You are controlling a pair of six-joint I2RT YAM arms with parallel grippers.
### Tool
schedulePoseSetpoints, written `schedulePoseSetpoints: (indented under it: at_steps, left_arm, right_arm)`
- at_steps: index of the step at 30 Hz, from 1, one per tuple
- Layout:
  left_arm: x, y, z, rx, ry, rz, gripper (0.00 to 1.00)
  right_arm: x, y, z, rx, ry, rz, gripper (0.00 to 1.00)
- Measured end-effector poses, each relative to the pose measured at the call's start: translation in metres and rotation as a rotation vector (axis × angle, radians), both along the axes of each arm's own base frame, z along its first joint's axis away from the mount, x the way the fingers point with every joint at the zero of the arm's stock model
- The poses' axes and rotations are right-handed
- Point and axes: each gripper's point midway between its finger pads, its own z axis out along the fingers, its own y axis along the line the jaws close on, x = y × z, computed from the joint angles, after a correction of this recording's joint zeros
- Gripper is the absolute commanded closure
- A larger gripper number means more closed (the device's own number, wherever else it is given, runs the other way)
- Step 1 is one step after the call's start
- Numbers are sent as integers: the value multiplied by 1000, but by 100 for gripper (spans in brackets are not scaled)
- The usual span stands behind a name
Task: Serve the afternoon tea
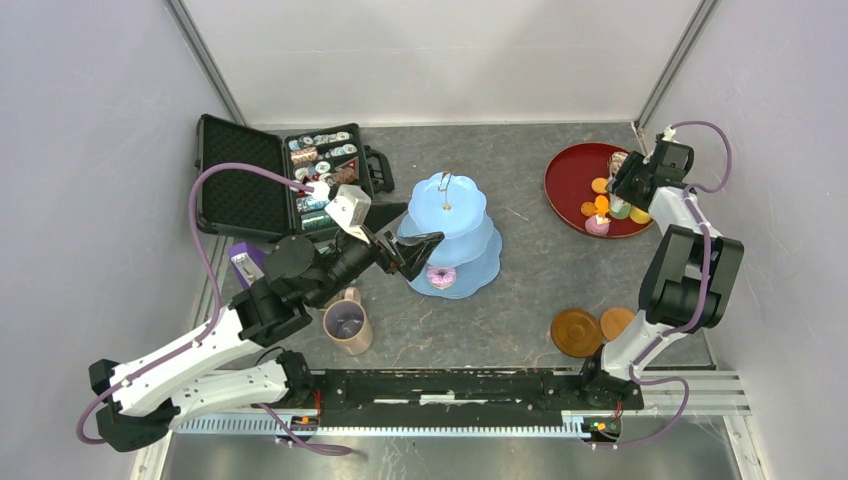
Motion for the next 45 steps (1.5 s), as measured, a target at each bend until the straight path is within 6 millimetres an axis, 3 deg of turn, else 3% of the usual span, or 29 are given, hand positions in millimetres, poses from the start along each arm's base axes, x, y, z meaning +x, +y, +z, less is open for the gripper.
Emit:
schedulePoseSetpoints:
  at_steps: [7,16,22,27,32,37,45]
  left_arm:
    - [1,-1,-2,5,3,0,0]
    - [1,-1,-2,5,3,0,0]
    - [1,-1,-2,5,3,0,0]
    - [1,-1,-2,5,3,0,0]
    - [1,-1,-2,5,3,0,0]
    - [1,-1,-2,4,3,0,0]
    - [1,-1,-2,4,2,0,0]
  right_arm:
    - [20,-11,-10,14,-1,-13,40]
    - [47,-19,-8,12,-24,-8,39]
    - [48,-20,-13,12,-13,-10,43]
    - [47,-21,-13,6,-11,-7,58]
    - [47,-22,-13,-5,-8,-2,60]
    - [36,-18,0,-11,-24,-2,63]
    - [-10,5,48,-33,-137,32,67]
